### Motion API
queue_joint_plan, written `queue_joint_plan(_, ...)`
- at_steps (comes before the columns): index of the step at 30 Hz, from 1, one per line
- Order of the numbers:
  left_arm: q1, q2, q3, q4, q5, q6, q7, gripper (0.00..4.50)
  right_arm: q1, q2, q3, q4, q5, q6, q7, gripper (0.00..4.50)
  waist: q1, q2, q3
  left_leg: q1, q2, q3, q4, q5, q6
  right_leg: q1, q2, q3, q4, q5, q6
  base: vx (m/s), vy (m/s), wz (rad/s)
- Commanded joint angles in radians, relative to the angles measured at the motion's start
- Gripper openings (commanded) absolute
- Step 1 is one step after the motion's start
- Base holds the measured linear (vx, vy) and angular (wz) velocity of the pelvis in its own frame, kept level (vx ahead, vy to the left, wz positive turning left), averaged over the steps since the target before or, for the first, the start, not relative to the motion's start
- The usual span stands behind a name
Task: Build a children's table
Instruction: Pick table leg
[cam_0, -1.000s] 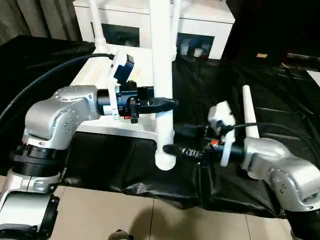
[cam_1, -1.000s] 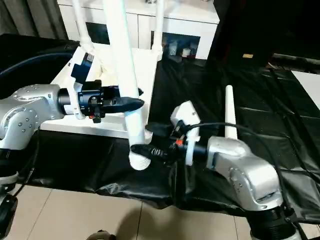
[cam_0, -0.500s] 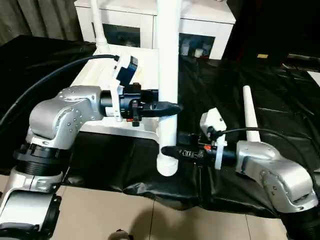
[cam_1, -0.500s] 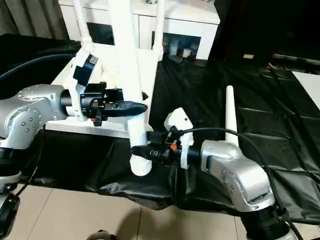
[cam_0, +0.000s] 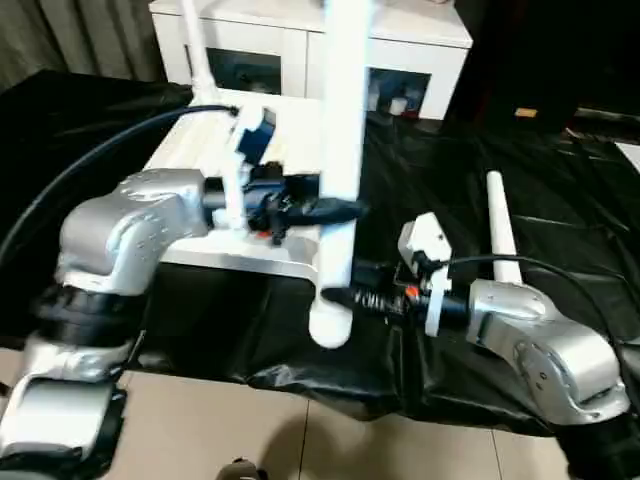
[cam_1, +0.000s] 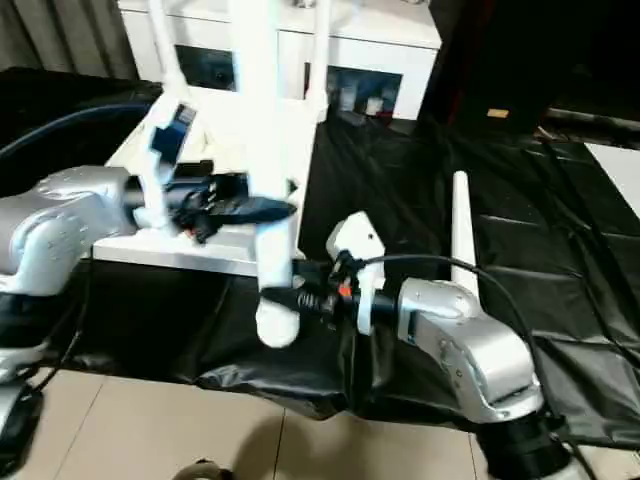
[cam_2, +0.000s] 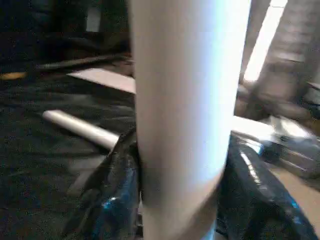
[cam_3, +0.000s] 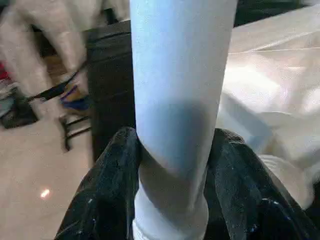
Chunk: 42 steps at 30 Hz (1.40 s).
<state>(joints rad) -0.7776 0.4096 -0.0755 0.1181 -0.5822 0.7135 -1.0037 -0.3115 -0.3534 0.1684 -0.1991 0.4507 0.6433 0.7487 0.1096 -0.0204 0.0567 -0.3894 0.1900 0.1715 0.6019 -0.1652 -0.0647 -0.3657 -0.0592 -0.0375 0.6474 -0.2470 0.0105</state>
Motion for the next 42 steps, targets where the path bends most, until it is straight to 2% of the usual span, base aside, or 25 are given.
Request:
queue_joint_plan(1,-0.034,-0.017,0.051,0.049,0.044,-0.030,0.104,2.61,-0.018,0.012,-0.020,0.011,-0.019,-0.038,-0.033,1.80,-0.001,0.005,-0.072,0.025,0.034,-0.010,-0.065,-0.104,-0.020,0.039,-0.072,0.040,-0.065,0.084,-0.232,0.000,0.000,0.00)
queue_joint_plan(4,-0.030,-0.026,0.056,0.047,0.047,-0.027,0.126,2.96,-0.030,0.034,-0.039,0.034,-0.035,-0.055,-0.078,1.80,0.000,0.004,-0.073,0.025,0.034,-0.011,-0.065,-0.092,-0.020,0.041,-0.072,0.040,-0.063,0.100,-0.226,0.000,0.000,0.00)
queue_joint_plan(7,-0.020,-0.034,0.053,0.031,0.055,-0.028,0.149,3.05,-0.045,0.050,-0.051,0.059,-0.061,-0.074,-0.123,1.80,-0.001,0.008,-0.075,0.026,0.034,-0.010,-0.063,-0.075,-0.017,0.038,-0.071,0.039,-0.060,0.131,-0.229,0.000,0.000,0.00)
queue_joint_plan(11,-0.010,-0.089,0.066,0.010,0.069,0.009,0.271,3.44,-0.075,0.091,-0.088,0.104,-0.088,-0.112,-0.203,1.79,0.000,0.008,-0.075,0.028,0.035,-0.008,-0.063,-0.088,-0.023,0.038,-0.072,0.039,-0.060,0.126,-0.236,0.000,0.000,0.00)
queue_joint_plan(13,-0.010,-0.108,0.074,0.008,0.066,0.038,0.314,3.45,-0.081,0.100,-0.094,0.112,-0.091,-0.119,-0.218,1.79,0.001,0.007,-0.075,0.026,0.034,-0.009,-0.063,-0.084,-0.022,0.040,-0.071,0.039,-0.059,0.130,-0.234,0.000,0.000,0.00)
queue_joint_plan(14,-0.008,-0.154,0.100,0.006,0.052,0.087,0.397,3.45,-0.092,0.115,-0.103,0.127,-0.098,-0.132,-0.244,1.79,0.002,0.007,-0.075,0.025,0.034,-0.010,-0.063,-0.080,-0.021,0.040,-0.072,0.039,-0.059,0.138,-0.233,0.000,0.000,0.00)
queue_joint_plan(17,-0.001,-0.215,0.141,-0.006,0.012,0.131,0.479,3.45,-0.101,0.127,-0.104,0.143,-0.102,-0.145,-0.260,1.79,0.003,0.000,-0.075,0.023,0.032,-0.009,-0.060,-0.073,-0.009,0.043,-0.073,0.039,-0.061,0.144,-0.243,0.000,0.000,0.00)
queue_joint_plan(21,-0.001,-0.248,0.161,-0.013,0.003,0.131,0.520,3.45,-0.105,0.138,-0.099,0.153,-0.111,-0.155,-0.262,1.79,0.003,-0.001,-0.075,0.020,0.030,-0.009,-0.060,-0.062,0.004,0.046,-0.070,0.040,-0.062,0.151,-0.230,0.000,0.000,0.00)
queue_joint_plan(22,-0.006,-0.263,0.170,-0.007,0.013,0.122,0.551,3.16,-0.106,0.141,-0.094,0.155,-0.111,-0.158,-0.260,1.79,0.001,-0.001,-0.075,0.021,0.031,-0.010,-0.060,-0.061,0.007,0.045,-0.069,0.039,-0.062,0.157,-0.227,0.000,0.000,0.00)
queue_joint_plan(23,-0.009,-0.267,0.172,-0.004,0.019,0.120,0.562,3.09,-0.107,0.142,-0.092,0.157,-0.112,-0.160,-0.260,1.79,0.001,-0.003,-0.074,0.021,0.031,-0.009,-0.060,-0.065,0.008,0.045,-0.070,0.039,-0.064,0.153,-0.227,0.000,0.000,0.00)
queue_joint_plan(28,-0.013,-0.266,0.167,-0.004,0.038,0.107,0.562,2.98,-0.110,0.141,-0.088,0.162,-0.116,-0.163,-0.254,1.79,0.001,0.000,-0.073,0.023,0.033,-0.011,-0.063,-0.079,0.001,0.042,-0.069,0.039,-0.067,0.118,-0.212,0.000,0.000,0.00)
queue_joint_plan(29,-0.014,-0.265,0.167,-0.005,0.039,0.104,0.559,2.74,-0.111,0.141,-0.087,0.163,-0.115,-0.162,-0.251,1.79,0.001,0.003,-0.073,0.024,0.033,-0.011,-0.063,-0.082,-0.001,0.040,-0.069,0.039,-0.066,0.118,-0.212,0.000,0.000,0.00)
queue_joint_plan(31,-0.016,-0.258,0.158,-0.006,0.041,0.096,0.550,2.71,-0.107,0.137,-0.081,0.157,-0.112,-0.161,-0.240,1.79,0.002,0.003,-0.073,0.024,0.033,-0.010,-0.062,-0.086,-0.002,0.040,-0.069,0.040,-0.068,0.121,-0.212,0.000,0.000,0.00)
queue_joint_plan(37,-0.015,-0.247,0.144,-0.009,0.039,0.087,0.535,2.15,-0.099,0.136,-0.077,0.150,-0.111,-0.161,-0.229,1.79,0.001,0.002,-0.073,0.022,0.032,-0.011,-0.063,-0.084,-0.004,0.042,-0.070,0.040,-0.067,0.128,-0.211,0.000,0.000,0.00)
queue_joint_plan(38,-0.015,-0.246,0.143,-0.011,0.035,0.086,0.526,2.05,-0.098,0.135,-0.075,0.147,-0.109,-0.160,-0.224,1.79,0.001,0.006,-0.074,0.023,0.032,-0.011,-0.063,-0.085,-0.006,0.041,-0.070,0.039,-0.066,0.126,-0.209,0.000,0.000,0.00)
queue_joint_plan(39,-0.015,-0.246,0.145,-0.011,0.031,0.089,0.522,1.95,-0.097,0.134,-0.074,0.145,-0.108,-0.159,-0.221,1.79,0.001,0.005,-0.073,0.023,0.032,-0.011,-0.064,-0.088,-0.008,0.041,-0.070,0.039,-0.067,0.125,-0.209,0.000,0.000,0.00)
queue_joint_plan(42,-0.016,-0.249,0.150,-0.014,0.025,0.094,0.523,1.86,-0.095,0.133,-0.073,0.141,-0.107,-0.158,-0.216,1.79,0.000,0.005,-0.073,0.024,0.033,-0.012,-0.064,-0.095,-0.011,0.041,-0.070,0.039,-0.067,0.122,-0.212,0.000,0.000,0.00)
